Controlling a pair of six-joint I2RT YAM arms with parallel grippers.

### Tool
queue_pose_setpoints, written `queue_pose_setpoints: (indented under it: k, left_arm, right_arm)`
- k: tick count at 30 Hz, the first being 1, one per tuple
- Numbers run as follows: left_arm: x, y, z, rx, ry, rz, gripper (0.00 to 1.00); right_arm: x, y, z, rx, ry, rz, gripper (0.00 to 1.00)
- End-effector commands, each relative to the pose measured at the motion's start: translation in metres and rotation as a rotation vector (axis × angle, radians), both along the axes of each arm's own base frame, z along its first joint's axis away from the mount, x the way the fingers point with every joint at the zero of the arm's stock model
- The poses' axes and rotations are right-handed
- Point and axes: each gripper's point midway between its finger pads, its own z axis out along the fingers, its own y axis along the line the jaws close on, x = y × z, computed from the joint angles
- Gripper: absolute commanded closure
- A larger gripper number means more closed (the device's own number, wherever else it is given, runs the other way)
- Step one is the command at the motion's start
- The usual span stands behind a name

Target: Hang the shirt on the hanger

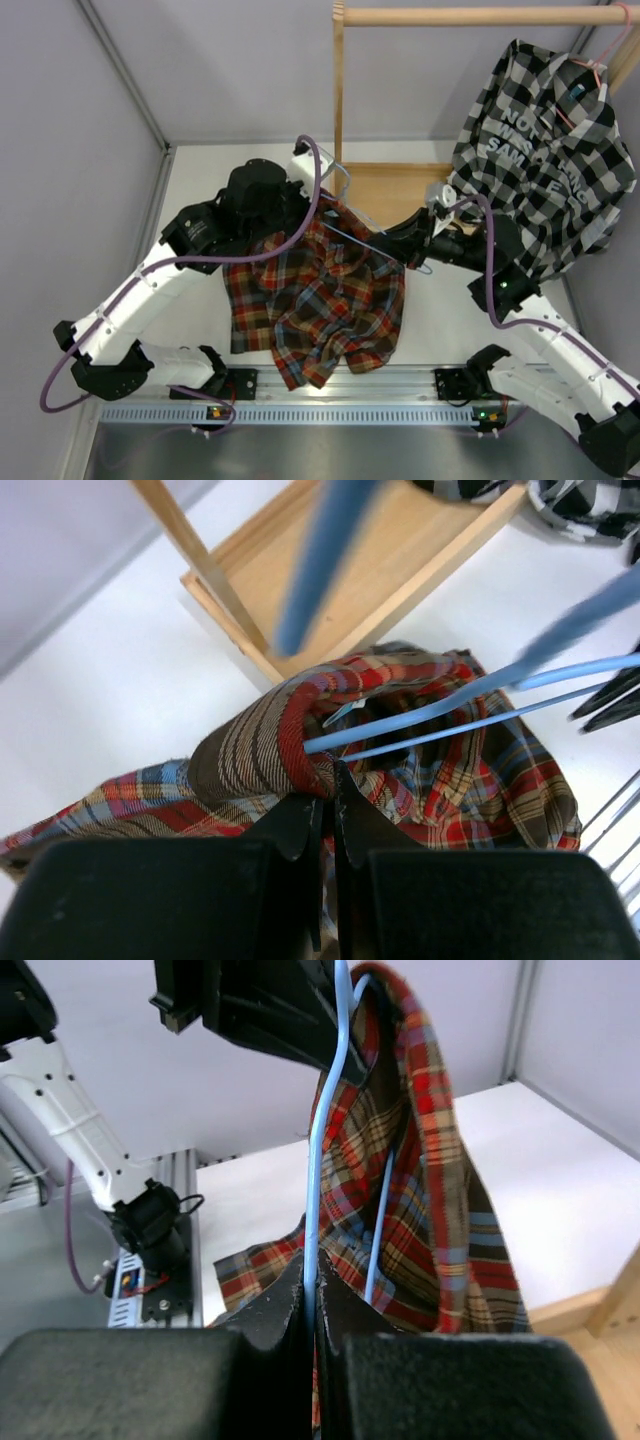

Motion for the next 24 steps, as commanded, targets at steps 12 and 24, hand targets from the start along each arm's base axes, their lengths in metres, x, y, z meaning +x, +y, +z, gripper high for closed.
queue_pose_setpoints:
  k: [12,24]
  left_arm:
    - [-0.008,0.0,-0.002,0.172,-0.159,0.007,1.0]
    - [-0.005,-0.01,0.014,0.086,-0.143,0.042,1.0]
  right_arm:
    - [0.002,0.026,0.013,0.101,-0.007,0.147,1.0]
    - [-0.002,0.027,0.026,0.303,0.018,0.193,1.0]
